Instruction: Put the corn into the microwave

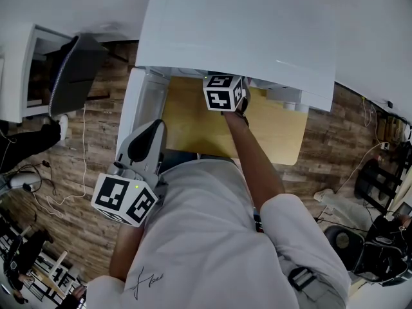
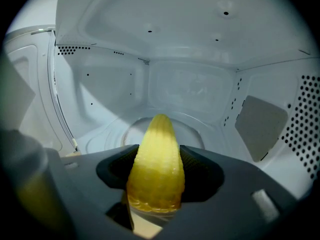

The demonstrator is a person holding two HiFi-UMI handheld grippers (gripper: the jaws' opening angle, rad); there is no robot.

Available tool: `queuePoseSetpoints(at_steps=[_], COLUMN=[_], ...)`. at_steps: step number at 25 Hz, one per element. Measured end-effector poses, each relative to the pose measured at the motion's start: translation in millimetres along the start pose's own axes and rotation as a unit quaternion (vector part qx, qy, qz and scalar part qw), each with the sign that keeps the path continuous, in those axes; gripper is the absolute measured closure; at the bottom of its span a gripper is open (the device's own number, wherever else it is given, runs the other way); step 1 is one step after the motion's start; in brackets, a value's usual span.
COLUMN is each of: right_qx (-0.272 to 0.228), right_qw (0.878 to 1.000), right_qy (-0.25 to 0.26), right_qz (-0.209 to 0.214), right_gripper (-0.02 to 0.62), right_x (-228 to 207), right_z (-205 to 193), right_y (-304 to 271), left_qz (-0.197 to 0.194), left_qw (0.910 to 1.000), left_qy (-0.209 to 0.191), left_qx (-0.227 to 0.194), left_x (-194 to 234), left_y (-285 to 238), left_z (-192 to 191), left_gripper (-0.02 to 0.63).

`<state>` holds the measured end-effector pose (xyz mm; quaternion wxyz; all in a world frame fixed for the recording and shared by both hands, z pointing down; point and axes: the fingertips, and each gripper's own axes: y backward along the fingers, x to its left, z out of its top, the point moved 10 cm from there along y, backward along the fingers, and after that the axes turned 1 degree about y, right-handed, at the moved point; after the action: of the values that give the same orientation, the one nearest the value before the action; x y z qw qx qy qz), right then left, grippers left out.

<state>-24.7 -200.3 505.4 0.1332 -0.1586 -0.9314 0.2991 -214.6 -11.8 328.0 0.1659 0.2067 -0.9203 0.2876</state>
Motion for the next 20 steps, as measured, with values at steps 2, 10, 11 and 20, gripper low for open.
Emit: queuePoseSetpoints(at_steps=[2, 10, 11, 20], right_qx=[0.002, -0.001, -0.003, -0.014], right_qw=[1.0, 1.0, 1.0, 0.999], right_qy=[-0.003, -0.011, -0.012, -0.022], right_qz=[0.0, 0.009, 0.011, 0.02], right_gripper=[0.328, 0.292, 0.29, 0.284], right_x=[-0.3, -4.5, -4.4, -7.2], right_z=[-0.1, -1.9, -1.6, 2.6], right_y=[0.4, 1.0, 2.3, 12.6], left_qz=[-0.001, -0.002, -0.002, -0.01], left_qw=[1.0, 1.0, 1.0, 0.9999], left_qy=[0.0, 0.001, 0.001, -0.001], left_qx=[0.0, -0.002, -0.002, -0.001], left_x=[-1.1, -0.8, -0.8, -5.8], left_y=[0.4, 0.7, 1.4, -1.1], left_z=[-0.3, -2.0, -2.3, -1.9], left_gripper=[0.609, 0.609, 0.609, 0.609])
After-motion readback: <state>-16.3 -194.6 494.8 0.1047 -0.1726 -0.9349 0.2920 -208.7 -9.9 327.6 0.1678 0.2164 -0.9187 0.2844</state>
